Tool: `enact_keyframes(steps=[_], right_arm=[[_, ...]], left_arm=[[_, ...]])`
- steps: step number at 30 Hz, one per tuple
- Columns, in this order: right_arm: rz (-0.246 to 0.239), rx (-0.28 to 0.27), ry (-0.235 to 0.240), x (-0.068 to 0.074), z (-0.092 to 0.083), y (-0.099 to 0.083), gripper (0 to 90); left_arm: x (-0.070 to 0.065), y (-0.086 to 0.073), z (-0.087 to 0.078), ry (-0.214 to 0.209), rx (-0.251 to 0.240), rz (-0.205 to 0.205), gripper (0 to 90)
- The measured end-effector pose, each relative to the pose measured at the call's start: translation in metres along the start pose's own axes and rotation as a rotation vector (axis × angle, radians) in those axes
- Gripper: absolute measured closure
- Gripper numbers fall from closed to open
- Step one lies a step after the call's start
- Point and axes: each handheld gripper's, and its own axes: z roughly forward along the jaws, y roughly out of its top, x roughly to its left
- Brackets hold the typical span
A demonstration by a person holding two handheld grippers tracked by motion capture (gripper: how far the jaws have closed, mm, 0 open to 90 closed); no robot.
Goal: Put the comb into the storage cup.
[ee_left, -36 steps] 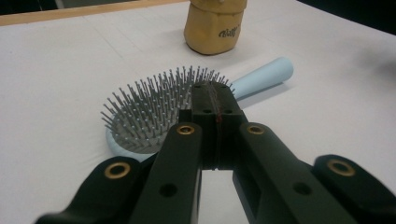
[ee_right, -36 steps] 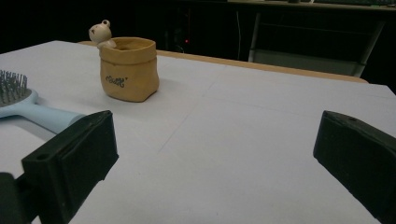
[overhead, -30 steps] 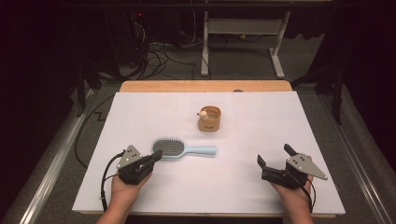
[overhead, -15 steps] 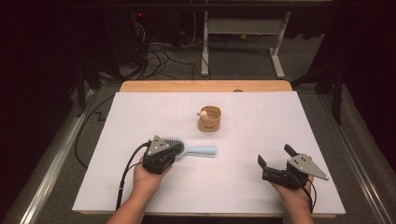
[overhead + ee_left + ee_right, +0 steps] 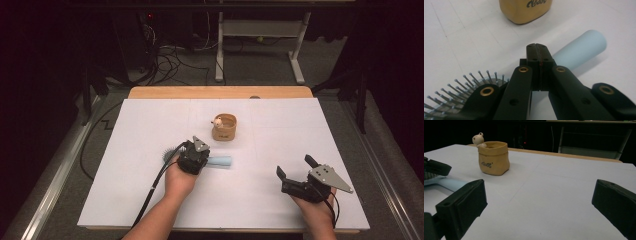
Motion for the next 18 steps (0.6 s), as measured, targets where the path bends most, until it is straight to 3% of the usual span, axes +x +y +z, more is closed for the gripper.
enact_keyframes(steps=[7, 15, 18], right_arm=[[0.004, -0.002, -0.001, -0.001, -0.001, 0.000, 0.3], [0.000, -0.001, 0.002, 0.000, 0.000, 0.000, 0.3], [0.001, 0.000, 0.001, 0.000, 0.000, 0.000, 0.3]], left_arm=[[-0.002, 0.002, 0.008, 0.010, 0.026, 0.011, 90.0], [0.004, 0.003, 0.015, 0.021, 0.067, 0.009, 90.0], [0.006, 0.004, 0.017, 0.020, 0.085, 0.029, 90.0]])
